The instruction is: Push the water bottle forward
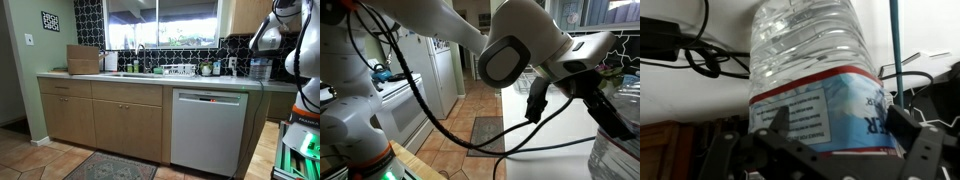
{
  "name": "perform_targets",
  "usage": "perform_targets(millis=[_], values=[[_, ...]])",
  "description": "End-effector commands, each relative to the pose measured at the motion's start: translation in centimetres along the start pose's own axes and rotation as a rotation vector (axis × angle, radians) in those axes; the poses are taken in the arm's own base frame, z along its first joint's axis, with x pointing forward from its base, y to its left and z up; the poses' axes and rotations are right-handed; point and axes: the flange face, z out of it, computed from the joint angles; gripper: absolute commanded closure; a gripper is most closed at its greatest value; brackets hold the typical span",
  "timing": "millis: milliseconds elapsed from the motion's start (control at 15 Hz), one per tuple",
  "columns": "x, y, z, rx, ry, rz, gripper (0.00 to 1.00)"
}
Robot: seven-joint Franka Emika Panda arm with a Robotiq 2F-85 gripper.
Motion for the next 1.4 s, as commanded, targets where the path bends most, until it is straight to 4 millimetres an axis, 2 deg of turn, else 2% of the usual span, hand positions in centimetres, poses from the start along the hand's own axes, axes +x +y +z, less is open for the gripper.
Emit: perform_targets(millis=[0, 533, 867, 1067, 1333], values=[[1.6, -0.6, 3.0, -0.028, 0.078, 0.033, 0.00], [4.6, -1.0, 7.1, -0.078, 0.171, 0.110, 0.00], [6.1, -0.9, 8.8, -0.111, 0.201, 0.142, 0.00], [6.2, -1.2, 8.7, -0.115, 0.194, 0.123, 0.00], [4.2, -1.9, 6.5, -0.124, 0.078, 0.004, 0.00]])
